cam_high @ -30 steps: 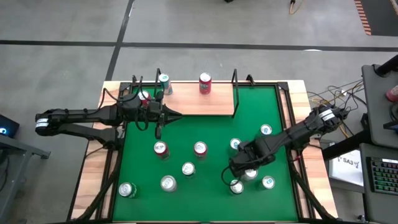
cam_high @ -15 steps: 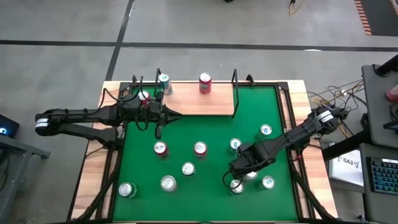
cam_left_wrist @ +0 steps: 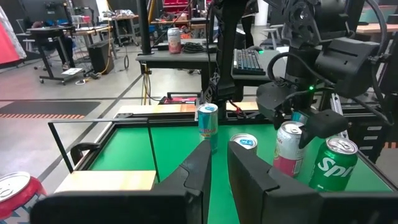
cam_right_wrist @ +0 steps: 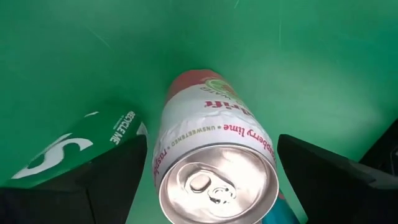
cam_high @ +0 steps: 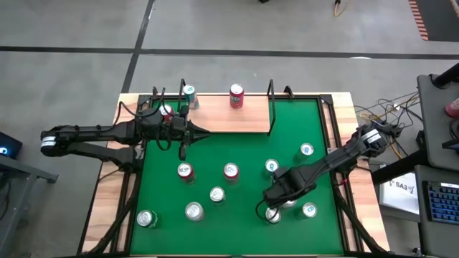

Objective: Pick and place cans onto a shelf
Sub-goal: Put the right pink white soda can on the shelf

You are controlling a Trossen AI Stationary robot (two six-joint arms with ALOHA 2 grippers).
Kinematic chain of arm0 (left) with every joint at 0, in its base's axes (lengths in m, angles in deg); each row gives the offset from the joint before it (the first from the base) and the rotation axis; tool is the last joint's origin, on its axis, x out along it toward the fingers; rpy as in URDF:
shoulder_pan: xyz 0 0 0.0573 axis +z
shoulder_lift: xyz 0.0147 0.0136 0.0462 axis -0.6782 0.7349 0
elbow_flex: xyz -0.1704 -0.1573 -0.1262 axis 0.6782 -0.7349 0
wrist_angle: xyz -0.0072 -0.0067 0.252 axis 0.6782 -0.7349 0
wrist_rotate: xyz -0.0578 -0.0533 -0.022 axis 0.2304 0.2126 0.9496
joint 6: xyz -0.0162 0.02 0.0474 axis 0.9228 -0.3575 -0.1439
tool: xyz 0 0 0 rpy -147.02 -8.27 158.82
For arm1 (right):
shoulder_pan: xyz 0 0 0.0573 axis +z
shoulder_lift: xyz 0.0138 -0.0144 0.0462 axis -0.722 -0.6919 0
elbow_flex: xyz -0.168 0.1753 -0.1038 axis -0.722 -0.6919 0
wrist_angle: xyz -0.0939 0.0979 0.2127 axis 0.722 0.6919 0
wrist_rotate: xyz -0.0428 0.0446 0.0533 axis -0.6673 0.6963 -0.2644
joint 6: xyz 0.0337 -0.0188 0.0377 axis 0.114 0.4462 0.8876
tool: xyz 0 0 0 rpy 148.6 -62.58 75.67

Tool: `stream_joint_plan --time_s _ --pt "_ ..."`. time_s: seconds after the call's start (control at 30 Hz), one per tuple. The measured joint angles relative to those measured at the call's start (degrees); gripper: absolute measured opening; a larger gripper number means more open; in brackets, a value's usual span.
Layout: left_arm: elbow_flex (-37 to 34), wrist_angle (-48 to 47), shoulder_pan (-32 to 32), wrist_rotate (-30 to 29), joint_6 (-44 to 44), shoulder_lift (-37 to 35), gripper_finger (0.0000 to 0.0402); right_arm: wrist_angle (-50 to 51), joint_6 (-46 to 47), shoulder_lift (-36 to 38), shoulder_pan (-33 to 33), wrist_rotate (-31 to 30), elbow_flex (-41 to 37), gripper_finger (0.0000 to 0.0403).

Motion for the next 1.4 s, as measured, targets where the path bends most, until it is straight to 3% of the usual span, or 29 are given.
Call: stream_joint_plan --time_s 0.13,0.4,0.9,1.4 --pt "0.0 0.0 0.0 0.0 0.0 0.0 0.0036 -0.2 0.0 -1.0 0.2 0.1 0.0 0.0345" --pt "0.0 -0.1 0.0 0.0 0.0 0.0 0.0036 -0.2 0.2 -1.6 0.1 0.1 0.0 0.0281" --pt "0.0 0.0 0.0 0.0 0.0 0.0 0.0036 4.5 -1.4 1.2 -0.2 -0.1 3.2 0.0281" --pt "0.0 0.2 0.0 0.0 0.0 0.0 0.0036 11.1 -7.6 2.1 -1.8 0.0 12.7 0.0281"
